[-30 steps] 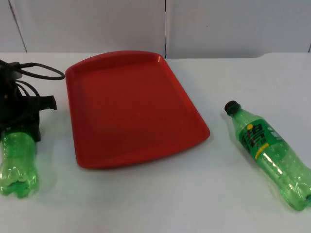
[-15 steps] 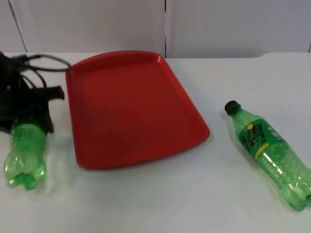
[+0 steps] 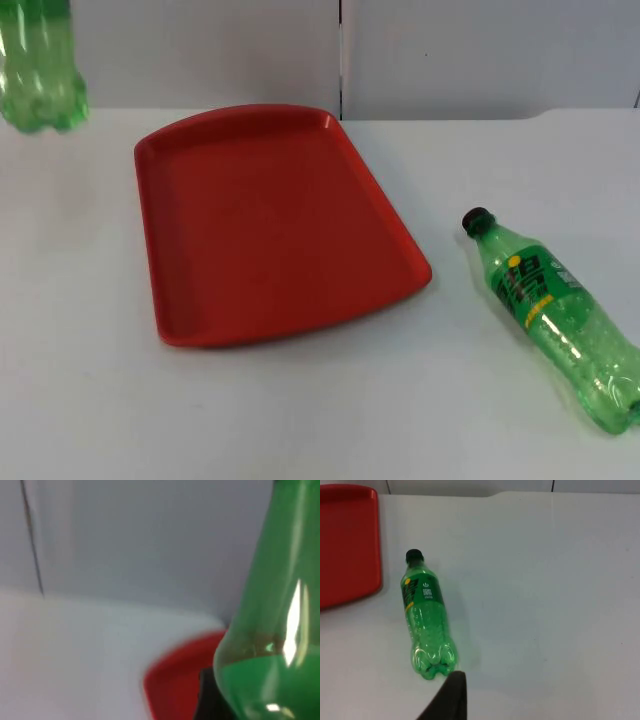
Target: Place the bottle upright on the tray.
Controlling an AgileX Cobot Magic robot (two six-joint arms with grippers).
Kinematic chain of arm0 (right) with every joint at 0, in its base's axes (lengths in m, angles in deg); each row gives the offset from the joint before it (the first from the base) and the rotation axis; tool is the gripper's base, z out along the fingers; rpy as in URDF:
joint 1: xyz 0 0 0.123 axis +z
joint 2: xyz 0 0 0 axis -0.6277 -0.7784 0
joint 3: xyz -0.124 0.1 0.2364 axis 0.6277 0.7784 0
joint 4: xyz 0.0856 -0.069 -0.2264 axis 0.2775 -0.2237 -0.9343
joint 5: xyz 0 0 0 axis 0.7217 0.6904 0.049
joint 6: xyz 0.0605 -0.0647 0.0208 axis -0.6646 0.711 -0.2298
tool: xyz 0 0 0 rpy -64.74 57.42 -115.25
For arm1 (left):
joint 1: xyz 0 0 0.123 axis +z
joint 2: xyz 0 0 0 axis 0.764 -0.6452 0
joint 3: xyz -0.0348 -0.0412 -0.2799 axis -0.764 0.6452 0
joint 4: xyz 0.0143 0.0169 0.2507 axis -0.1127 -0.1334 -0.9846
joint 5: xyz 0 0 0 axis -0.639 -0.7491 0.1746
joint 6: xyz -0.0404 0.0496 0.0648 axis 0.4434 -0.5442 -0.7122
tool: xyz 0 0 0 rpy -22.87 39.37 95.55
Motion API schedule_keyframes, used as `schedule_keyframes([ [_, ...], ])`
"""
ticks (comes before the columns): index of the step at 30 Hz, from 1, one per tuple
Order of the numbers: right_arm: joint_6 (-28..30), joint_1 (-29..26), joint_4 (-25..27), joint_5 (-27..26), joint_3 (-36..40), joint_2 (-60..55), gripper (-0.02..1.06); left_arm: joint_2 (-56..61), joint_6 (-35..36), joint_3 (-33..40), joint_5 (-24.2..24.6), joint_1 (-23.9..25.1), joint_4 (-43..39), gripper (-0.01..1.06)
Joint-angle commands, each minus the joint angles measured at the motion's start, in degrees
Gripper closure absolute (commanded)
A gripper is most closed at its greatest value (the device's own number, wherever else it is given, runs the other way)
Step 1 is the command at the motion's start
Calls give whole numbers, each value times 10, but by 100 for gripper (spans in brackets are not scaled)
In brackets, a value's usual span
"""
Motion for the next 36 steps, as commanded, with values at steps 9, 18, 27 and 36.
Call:
schedule_keyframes([
  [9, 5, -6, 1, -4, -1, 2, -1, 17, -90, -1, -214, -55, -37, 105],
  [18, 5, -6, 1, -4, -1, 2, -1, -26, 382, -17, -282, -101, -563, 105],
  [27, 5, -6, 1, -4, -1, 2, -1, -96, 808, -45, -582, -55, -1021, 105],
  [36, 5, -6, 1, -4, -1, 2, -1, -190, 657, -47, -618, -54, -951, 105],
])
